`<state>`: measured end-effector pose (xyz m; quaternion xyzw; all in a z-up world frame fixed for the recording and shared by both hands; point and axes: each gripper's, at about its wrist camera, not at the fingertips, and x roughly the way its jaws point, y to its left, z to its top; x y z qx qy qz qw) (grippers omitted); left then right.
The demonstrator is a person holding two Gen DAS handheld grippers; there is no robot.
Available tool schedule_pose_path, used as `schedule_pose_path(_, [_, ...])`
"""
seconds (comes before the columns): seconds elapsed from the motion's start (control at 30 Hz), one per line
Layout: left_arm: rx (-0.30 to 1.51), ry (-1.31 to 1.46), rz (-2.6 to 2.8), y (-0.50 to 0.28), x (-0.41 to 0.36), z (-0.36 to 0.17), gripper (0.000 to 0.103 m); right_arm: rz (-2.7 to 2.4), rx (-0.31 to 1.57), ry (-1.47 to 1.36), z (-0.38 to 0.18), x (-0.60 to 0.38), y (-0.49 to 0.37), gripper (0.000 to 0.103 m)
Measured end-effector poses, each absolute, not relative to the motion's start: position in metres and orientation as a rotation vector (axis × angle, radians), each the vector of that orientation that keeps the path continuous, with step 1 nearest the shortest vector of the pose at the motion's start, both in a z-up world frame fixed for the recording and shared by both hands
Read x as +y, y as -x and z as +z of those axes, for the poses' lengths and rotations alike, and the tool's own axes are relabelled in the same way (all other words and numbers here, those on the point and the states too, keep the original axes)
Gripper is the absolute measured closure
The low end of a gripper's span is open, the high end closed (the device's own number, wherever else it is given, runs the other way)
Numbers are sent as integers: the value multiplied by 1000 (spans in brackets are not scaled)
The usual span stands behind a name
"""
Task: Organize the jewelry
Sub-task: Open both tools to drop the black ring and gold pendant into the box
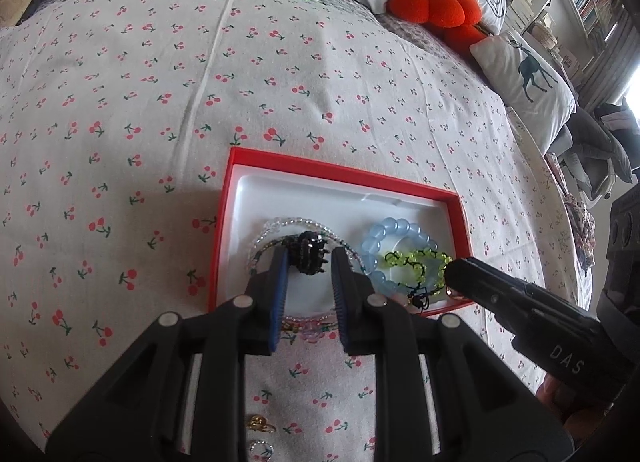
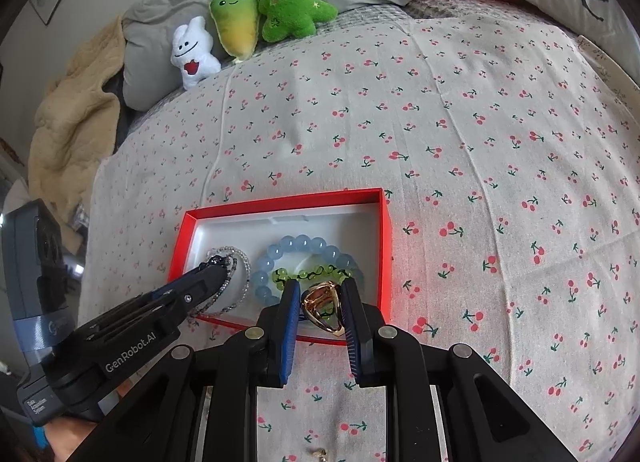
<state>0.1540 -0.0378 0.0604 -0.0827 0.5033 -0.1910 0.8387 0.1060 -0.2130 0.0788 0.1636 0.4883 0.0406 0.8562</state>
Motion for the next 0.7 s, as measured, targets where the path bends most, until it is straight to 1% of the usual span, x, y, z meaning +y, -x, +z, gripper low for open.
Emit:
schedule_pose_path(0.07, [1060,163,-406,-153,-39,64,75,85,1024,-343,79,-212,-107,82])
schedule_pose_path(0.13, [1061,155,-404,-151,-38,65,67,86,1025,-343,78,-212,-108,82])
schedule_pose_path(0.27, [1063,138,-401,-147,-34,70,58,82,1024,-336,78,-210,-109,81])
schedule_pose_path(0.33, [1055,134,-394,-143,-31,75,49,87,1031,-336,79,-210,-110,80])
schedule_pose_path(0.4, [1048,139,-397,-140,-28,79,45,91,1037,-341,80,-211,-110,80])
schedule_pose_path(0.5, [1044,132,-403,-133,-25,86,42,95,1039,-342,84,-212,-107,76])
schedule_pose_path(0.53, [1043,127,-404,-131,-25,88,40,96,1039,-341,85,-212,-105,74])
schedule_pose_path(0.6, [1041,122,-405,-125,-23,92,38,101,1037,-338,89,-213,-100,63])
schedule_pose_path(0.63, [1039,123,-405,-123,-21,93,36,103,1030,-339,92,-213,-97,46])
schedule_pose_path(0.67, [1039,123,-404,-120,-19,95,34,104,1017,-339,95,-214,-93,37])
schedule_pose_path(0.7, [1039,122,-402,-118,-18,97,32,106,1003,-336,99,-214,-89,36])
